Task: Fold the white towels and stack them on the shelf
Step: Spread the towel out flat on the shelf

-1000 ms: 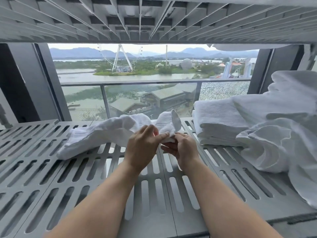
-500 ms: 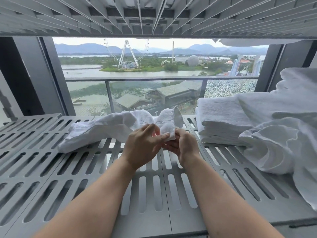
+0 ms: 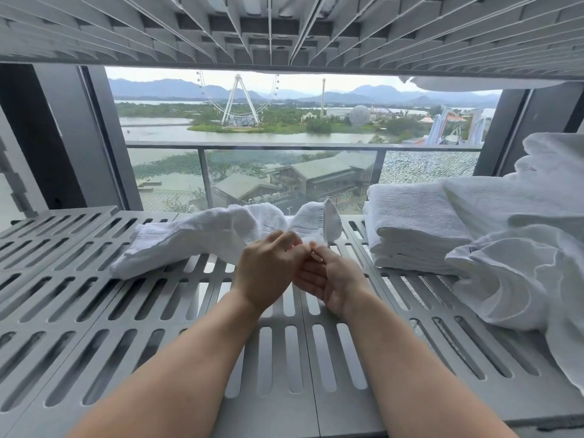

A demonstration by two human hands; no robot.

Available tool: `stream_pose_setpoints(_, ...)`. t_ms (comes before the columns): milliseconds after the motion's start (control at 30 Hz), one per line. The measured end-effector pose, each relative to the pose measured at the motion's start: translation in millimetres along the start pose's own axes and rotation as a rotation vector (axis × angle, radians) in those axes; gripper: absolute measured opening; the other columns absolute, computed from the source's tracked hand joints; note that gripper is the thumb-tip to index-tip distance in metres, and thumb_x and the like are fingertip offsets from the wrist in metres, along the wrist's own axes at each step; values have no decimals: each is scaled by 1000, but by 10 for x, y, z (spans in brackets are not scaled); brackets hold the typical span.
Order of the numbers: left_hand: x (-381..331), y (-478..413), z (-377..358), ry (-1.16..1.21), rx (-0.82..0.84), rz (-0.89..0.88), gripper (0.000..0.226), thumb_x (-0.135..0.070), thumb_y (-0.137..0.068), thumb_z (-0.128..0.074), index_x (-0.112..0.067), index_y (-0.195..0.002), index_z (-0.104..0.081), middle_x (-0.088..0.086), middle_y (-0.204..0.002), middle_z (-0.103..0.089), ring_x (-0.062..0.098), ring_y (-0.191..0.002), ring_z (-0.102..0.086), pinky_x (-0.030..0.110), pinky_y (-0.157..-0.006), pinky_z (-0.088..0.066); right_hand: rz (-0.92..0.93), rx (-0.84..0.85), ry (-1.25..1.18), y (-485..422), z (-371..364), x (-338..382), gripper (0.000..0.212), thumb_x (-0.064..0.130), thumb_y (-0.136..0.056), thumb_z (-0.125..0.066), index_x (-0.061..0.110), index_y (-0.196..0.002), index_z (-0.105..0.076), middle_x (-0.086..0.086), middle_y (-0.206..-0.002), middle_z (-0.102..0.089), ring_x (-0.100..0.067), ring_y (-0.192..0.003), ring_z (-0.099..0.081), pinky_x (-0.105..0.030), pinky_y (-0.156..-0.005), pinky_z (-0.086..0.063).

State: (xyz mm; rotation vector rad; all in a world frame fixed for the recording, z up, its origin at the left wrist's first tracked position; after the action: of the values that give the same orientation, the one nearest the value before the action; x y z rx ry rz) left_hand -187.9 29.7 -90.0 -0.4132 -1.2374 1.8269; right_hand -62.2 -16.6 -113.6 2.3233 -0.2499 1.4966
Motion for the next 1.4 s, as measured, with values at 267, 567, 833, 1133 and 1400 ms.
stream_pose_setpoints(267, 146, 24, -41, -33, 102, 175, 10, -27, -94, -63, -22, -91, -71, -4, -85, -67, 20, -78, -65, 34, -61, -52, 427, -284, 136, 54, 110, 176, 32, 26, -98, -57, 15, -73, -74, -8, -75, -75, -28, -73, -75, -37, -62, -58)
stream_pose_setpoints(567, 181, -104, -68, -240, 455, 269, 18, -12, -88, -55, -16, -102, -65, 5, -88, -71, 31, -81, -67, 40, -81, -49, 404, -275, -9, -7, 130, 178, 33, 31, -107, -36, 15, -104, -65, -7, -85, -77, -25, -70, -75, -32, -54, -53)
stream_pose_setpoints(833, 292, 143, 232, -141, 449, 352, 7, -15, -90, -64, -21, -90, -61, -4, -85, -64, 21, -78, -63, 36, -69, -52, 321, -496, 265, -38, 357, 235, 9, 18, -89, -58, 20, -98, -60, -8, -86, -72, -32, -76, -73, -53, -76, -59)
stream_pose_setpoints(1133, 389, 206, 319, -164, 464, 497, 27, 5, -82, -49, -21, -81, -57, -1, -74, -64, 21, -63, -51, 30, -61, -40, 773, -153, 763, 253, 25, 324, 39, 7, -88, -55, 26, -119, -69, 6, -85, -75, -9, -72, -68, -17, -66, -52)
stream_pose_setpoints(1400, 291, 93, 418, -244, 436, 454, 31, 7, -76, -50, -25, -77, -47, -1, -63, -57, 20, -57, -42, 32, -69, -41, 1039, -409, 1169, 356, -71, 352, 15, 35, -87, -73, 23, -96, -77, -1, -94, -62, -23, -92, -59, -33, -71, -52)
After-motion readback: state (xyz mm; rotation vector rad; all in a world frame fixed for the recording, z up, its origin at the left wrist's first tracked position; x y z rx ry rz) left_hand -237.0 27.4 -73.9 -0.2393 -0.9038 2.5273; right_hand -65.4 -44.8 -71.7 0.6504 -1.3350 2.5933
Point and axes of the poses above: each hand's wrist, its own y-axis away from the middle knuckle, its own z-axis out of the back of the hand, x = y × z, the point moved 3 cm from there along -y, towards the middle knuckle
